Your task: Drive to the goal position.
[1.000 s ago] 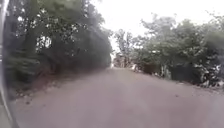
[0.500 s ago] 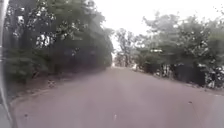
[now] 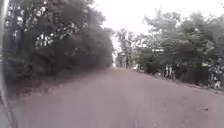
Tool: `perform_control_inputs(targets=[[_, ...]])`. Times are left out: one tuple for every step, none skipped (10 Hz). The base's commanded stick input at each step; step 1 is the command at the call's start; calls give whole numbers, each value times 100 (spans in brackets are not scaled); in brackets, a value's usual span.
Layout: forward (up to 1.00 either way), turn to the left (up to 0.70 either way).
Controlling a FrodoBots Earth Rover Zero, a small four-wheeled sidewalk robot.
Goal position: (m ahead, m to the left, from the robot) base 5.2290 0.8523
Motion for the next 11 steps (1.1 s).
perform_control_inputs(targets=[[70, 0], [70, 0], [70, 0], [70, 0], [70, 0], [70, 0], [70, 0], [70, 0], [70, 0], [70, 0], [70, 0]])
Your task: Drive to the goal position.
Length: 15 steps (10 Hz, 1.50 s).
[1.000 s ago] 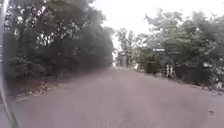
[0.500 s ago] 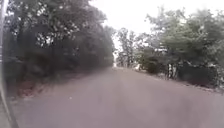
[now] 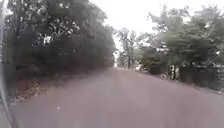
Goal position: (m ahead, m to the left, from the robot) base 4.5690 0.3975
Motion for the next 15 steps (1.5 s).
perform_control_inputs(targets=[[70, 0], [70, 0], [70, 0], [70, 0], [70, 0], [70, 0], [70, 0], [70, 0], [70, 0], [70, 0], [70, 0], [70, 0], [70, 0], [70, 5], [70, 7]])
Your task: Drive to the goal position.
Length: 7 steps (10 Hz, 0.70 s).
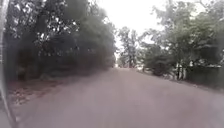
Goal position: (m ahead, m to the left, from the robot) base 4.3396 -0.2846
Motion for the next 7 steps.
perform_control_inputs(targets=[[70, 2], [70, 2], [70, 2], [70, 0], [70, 1], [70, 1], [70, 2]])
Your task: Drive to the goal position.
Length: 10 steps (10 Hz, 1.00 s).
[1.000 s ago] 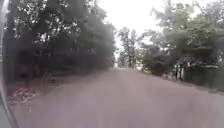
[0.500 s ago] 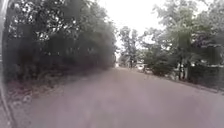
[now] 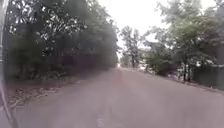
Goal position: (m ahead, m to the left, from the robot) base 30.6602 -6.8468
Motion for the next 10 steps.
perform_control_inputs(targets=[[70, 2], [70, 1], [70, 0], [70, 0], [70, 0], [70, 0], [70, 0], [70, 0], [70, 0], [70, 0]])
